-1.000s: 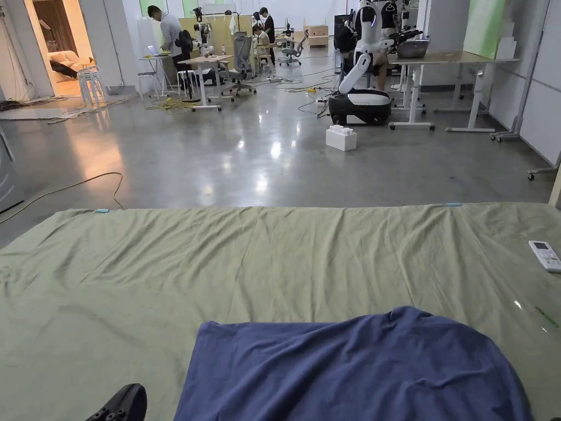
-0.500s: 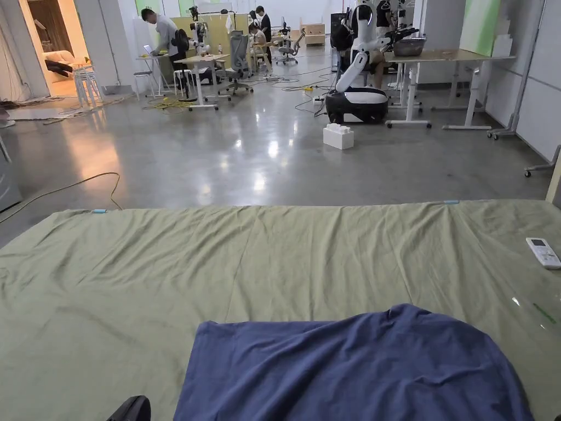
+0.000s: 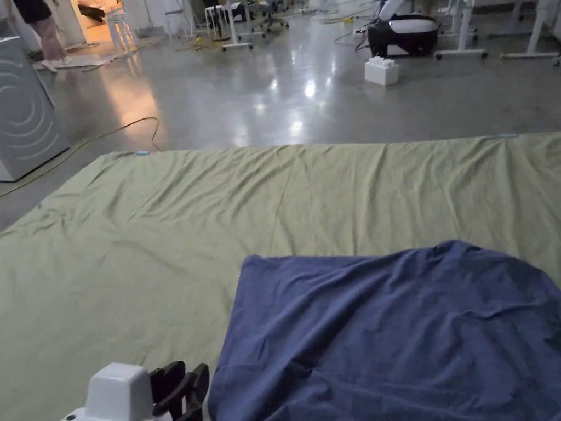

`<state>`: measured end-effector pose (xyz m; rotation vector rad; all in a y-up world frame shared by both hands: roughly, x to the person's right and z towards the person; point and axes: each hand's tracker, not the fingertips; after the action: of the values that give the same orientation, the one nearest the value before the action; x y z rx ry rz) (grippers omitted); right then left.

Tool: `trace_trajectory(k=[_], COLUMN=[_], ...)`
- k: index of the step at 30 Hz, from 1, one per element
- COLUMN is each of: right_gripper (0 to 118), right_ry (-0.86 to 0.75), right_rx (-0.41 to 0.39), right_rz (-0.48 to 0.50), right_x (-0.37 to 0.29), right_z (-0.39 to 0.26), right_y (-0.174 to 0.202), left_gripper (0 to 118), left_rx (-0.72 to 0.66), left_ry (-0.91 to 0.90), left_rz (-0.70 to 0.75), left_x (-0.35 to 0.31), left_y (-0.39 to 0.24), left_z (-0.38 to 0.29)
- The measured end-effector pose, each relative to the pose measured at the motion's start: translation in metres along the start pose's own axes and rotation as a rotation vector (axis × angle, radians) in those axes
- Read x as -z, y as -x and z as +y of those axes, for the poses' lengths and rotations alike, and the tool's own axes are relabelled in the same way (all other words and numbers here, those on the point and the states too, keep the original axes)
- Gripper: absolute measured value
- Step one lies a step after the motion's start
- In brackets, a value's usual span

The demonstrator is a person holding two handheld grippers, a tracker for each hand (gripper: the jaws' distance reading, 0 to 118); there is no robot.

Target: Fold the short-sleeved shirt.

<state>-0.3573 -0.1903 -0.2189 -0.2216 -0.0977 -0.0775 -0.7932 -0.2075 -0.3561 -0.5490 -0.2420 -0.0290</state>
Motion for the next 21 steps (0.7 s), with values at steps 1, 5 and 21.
trace_trajectory(k=[1, 5, 21], right_gripper=[0, 0, 0], right_ry=[-0.004, 0.053, 0.137], right_rx=[-0.006, 0.021, 0.001], right_rz=[-0.003, -0.008, -0.087], right_x=[-0.001, 0.000, -0.011], right_z=[-0.003, -0.015, -0.026], right_y=[-0.002, -0.007, -0.021], left_gripper=[71, 77, 53], left_rx=[-0.008, 0.001, 0.103], left_ry=[0.087, 0.256, 0.574], left_rz=[0.000, -0.013, -0.059], left_x=[0.013, 0.055, 0.144], left_y=[0.007, 0.023, 0.007], left_z=[-0.007, -0.045, -0.085])
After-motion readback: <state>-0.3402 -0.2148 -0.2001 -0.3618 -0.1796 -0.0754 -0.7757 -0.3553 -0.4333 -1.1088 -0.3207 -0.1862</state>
